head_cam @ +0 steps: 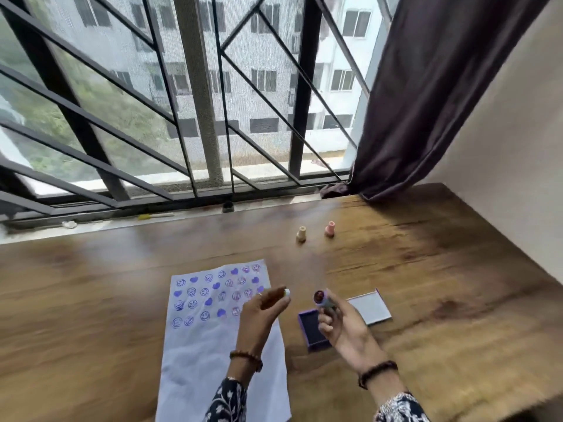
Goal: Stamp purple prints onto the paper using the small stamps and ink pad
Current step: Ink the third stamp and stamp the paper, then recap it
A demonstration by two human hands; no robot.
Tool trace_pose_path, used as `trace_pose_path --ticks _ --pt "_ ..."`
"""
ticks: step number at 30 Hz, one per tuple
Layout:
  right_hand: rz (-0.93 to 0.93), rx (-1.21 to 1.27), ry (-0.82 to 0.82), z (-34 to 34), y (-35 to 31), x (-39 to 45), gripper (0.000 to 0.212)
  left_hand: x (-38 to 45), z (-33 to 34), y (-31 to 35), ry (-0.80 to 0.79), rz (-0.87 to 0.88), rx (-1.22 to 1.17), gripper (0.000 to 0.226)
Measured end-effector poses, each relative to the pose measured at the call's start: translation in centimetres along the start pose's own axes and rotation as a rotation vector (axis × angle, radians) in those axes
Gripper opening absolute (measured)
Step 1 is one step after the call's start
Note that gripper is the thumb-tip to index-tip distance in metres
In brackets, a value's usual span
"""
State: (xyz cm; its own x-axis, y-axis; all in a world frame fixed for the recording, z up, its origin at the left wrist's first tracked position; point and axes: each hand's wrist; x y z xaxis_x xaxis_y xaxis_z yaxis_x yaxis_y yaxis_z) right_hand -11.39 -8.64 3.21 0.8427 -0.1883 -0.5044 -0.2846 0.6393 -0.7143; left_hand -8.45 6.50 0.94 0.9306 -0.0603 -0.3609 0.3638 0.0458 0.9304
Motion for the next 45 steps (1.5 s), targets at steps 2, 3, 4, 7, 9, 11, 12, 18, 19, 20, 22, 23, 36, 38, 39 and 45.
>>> trace_pose_path --ticks 2,3,4,7,9,11,12,18,19,20,22,23,36,38,39,45 --pt "-0.135 -0.589 0.032 -0.8 -0.4 0.1 0.017 -0.1 0.0 -0.9 0.003 -0.03 0.073 0.021" --pt "-0.212 -0.899 0.019 -0.9 -0.9 0.1 0.015 -0.1 0.1 -1.4 -0.002 -0.049 0.106 0.02" --pt "-0.269 -1.122 -0.002 -0.9 -1.6 0.0 0.013 -0.1 0.2 -1.9 -0.014 -0.073 0.124 0.019" --pt "-0.438 -1.401 -0.075 0.6 -5.0 -1.1 0.011 -0.3 0.8 -2.8 -0.057 -0.152 0.113 0.018" --pt "-0.642 -1.537 -0.036 2.1 -7.8 -2.5 0.01 -0.5 1.2 -3.1 -0.07 -0.178 0.099 0.015" --pt "-0.877 -1.566 0.043 3.4 -10.1 -4.0 0.012 -0.6 1.5 -3.2 -0.069 -0.184 0.067 0.011" --pt "-0.999 -1.536 0.08 3.8 -10.9 -4.8 0.012 -0.6 1.5 -3.1 -0.066 -0.182 0.054 0.009" --pt "-0.973 -1.531 0.152 1.1 -4.9 -3.0 0.01 -0.4 1.7 -3.4 -0.063 -0.199 0.036 0.01" --pt "-0.766 -1.595 0.106 -0.2 -2.7 -2.1 0.011 -0.3 1.7 -3.5 -0.06 -0.205 0.034 0.011" --pt "-0.616 -1.64 0.064 -1.5 -0.8 -1.4 0.015 -0.2 1.7 -3.7 -0.06 -0.209 0.039 0.011" --pt "-0.579 -1.656 0.061 -3.4 1.5 -0.3 0.019 -0.1 1.7 -3.8 -0.066 -0.206 0.037 0.01" --pt "-0.615 -1.66 0.08 -3.7 1.6 0.0 0.019 -0.1 1.7 -3.8 -0.069 -0.204 0.032 0.009" --pt "-0.447 -1.523 0.091 -3.2 0.1 1.2 0.014 -1.5 -0.7 -2.9 -0.054 -0.082 0.099 0.017" --pt "-0.423 -1.223 0.105 -3.0 0.0 1.0 0.008 -1.8 -2.2 -2.8 -0.002 -0.068 0.082 0.02" --pt "-0.385 -1.037 0.088 -2.5 0.2 0.8 0.006 -2.0 -2.9 -2.8 0.03 -0.064 0.066 0.021" --pt "-0.043 -0.173 -0.083 2.4 3.3 -0.7 0.009 -3.5 -7.3 -2.5 0.262 -0.019 0.014 0.013"
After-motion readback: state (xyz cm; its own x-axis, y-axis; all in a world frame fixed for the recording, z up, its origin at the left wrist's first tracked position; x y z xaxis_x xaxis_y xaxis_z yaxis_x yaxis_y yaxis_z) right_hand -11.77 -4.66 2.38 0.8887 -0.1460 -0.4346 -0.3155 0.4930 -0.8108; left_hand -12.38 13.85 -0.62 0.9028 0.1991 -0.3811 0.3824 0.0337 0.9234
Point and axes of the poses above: each hand's wrist, its own x-axis towards the middle knuckle, its own z-axis out of the palm, y = z × x, and after that the axes turned 10 degrees about -z, right-handed
